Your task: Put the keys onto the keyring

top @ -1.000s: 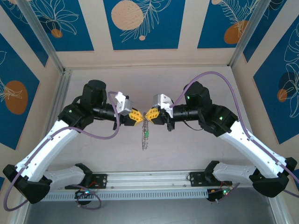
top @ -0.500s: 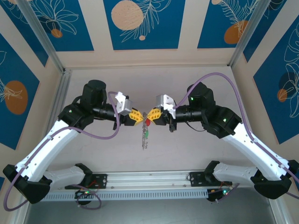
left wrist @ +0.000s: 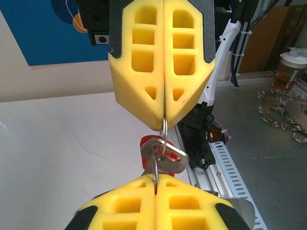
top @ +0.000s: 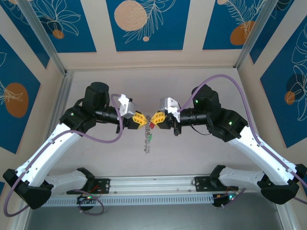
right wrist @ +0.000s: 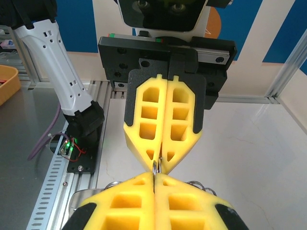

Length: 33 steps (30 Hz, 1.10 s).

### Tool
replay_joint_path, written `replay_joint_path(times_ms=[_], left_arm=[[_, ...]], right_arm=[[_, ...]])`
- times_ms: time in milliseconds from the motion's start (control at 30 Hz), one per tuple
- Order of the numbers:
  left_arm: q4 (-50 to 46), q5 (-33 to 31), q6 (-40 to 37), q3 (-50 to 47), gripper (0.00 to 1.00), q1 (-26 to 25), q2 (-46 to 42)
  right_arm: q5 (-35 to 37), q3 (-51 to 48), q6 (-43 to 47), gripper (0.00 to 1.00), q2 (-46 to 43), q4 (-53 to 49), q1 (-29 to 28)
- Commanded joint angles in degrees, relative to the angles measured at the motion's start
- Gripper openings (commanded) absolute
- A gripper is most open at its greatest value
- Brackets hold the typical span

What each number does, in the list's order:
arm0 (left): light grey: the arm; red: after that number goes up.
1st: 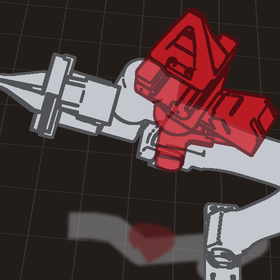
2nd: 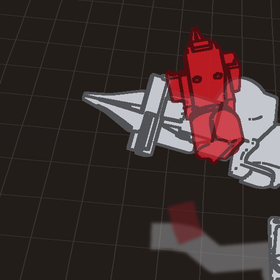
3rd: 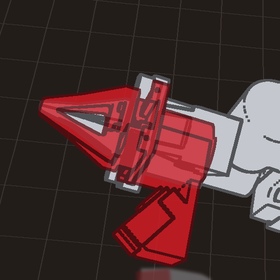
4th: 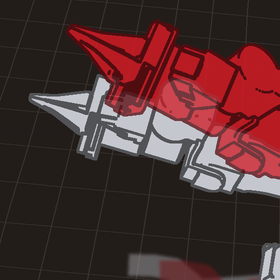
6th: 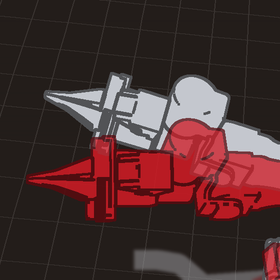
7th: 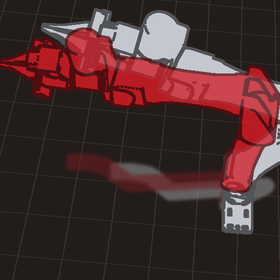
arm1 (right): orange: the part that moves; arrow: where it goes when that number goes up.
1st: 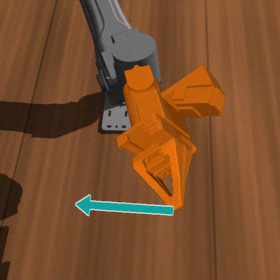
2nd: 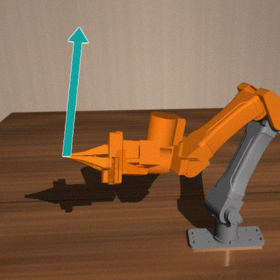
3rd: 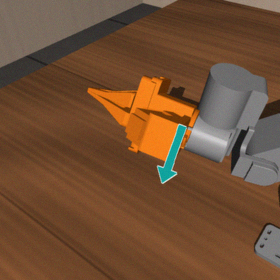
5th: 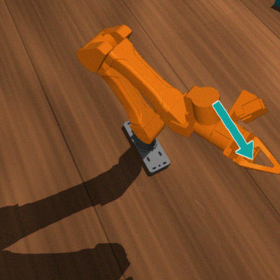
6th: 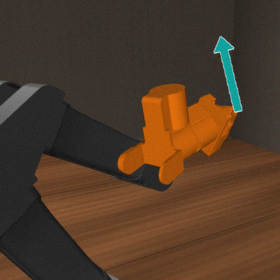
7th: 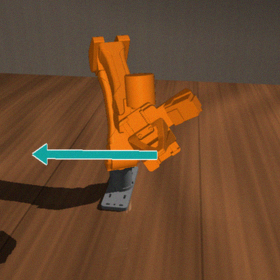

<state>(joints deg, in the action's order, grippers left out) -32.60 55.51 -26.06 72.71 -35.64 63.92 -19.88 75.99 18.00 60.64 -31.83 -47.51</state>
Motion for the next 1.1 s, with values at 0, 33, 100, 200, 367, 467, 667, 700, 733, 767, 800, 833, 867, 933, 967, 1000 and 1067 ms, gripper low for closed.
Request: replay_joint_path(times_ms=[0,33,100,200,367,467,667,700,733,767,800,833,867,933,967,1000,1067], left_arm=[[1.0,1.5,-0.7,1.5,0.00,-0.2,-0.7],[1.0,1.5,-0.7,1.5,0.00,-0.3,-0.7],[1.0,1.6,-0.7,1.5,0.00,-0.2,-0.8],[1.1,1.6,-0.7,1.3,0.00,-0.2,-0.7],[1.2,1.6,-0.7,1.1,0.00,-0.3,-0.7],[1.2,1.5,-0.7,1.1,0.00,-0.3,-0.7],[1.0,1.4,-0.7,0.9,0.00,-0.3,-0.8],[1.0,1.4,-0.7,0.9,0.00,-0.3,-0.9],[1.1,1.4,-0.6,0.8,0.00,-0.3,-0.9],[1.3,1.4,-0.5,0.7,0.00,-0.3,-0.9],[1.4,1.5,-0.5,0.7,0.00,-0.3,-0.9],[1.4,1.5,-0.5,0.7,0.00,-0.3,-0.9],[1.3,1.5,-0.5,0.8,0.00,-0.3,-0.8],[1.2,1.5,-0.6,0.8,0.00,-0.2,-0.9],[1.1,1.4,-0.6,0.8,0.00,-0.3,-0.9],[1.0,1.5,-0.7,0.8,0.00,-0.3,-0.9],[1.1,1.5,-0.7,0.8,0.00,-0.3,-0.8]], right_arm=[[-0.4,-0.3,0.1,0.00,0.5,-0.8,-0.4],[-0.3,-0.3,-0.1,0.00,0.6,-0.8,-0.4],[0.2,-0.3,0.0,0.00,0.8,-0.7,-0.5],[0.7,-0.8,-0.2,0.00,0.2,0.5,-0.6],[0.5,-1.1,-0.5,0.00,-0.7,1.3,-0.5],[0.0,-1.6,-0.9,0.00,-1.2,2.3,-0.5],[-0.2,-1.6,-0.9,0.00,-1.7,2.2,-0.5],[0.0,-1.5,-0.9,0.00,-1.8,2.2,-0.6],[0.2,-1.6,-0.9,0.00,-1.7,2.1,-0.6],[0.4,-1.6,-0.6,0.00,-1.6,1.9,-0.6],[0.4,-1.7,-0.6,0.00,-1.5,1.8,-0.6],[0.4,-1.8,-0.6,0.00,-1.3,1.9,-0.5],[0.5,-2.1,-0.6,0.00,-1.4,2.3,-0.6],[0.4,-2.4,-0.9,0.00,-1.8,3.2,-0.5],[0.6,-2.3,-0.8,0.00,-1.8,3.1,-0.6],[0.7,-2.2,-0.6,0.00,-1.8,3.0,-0.6],[0.8,-2.1,-0.6,0.00,-1.8,2.9,-0.6]])
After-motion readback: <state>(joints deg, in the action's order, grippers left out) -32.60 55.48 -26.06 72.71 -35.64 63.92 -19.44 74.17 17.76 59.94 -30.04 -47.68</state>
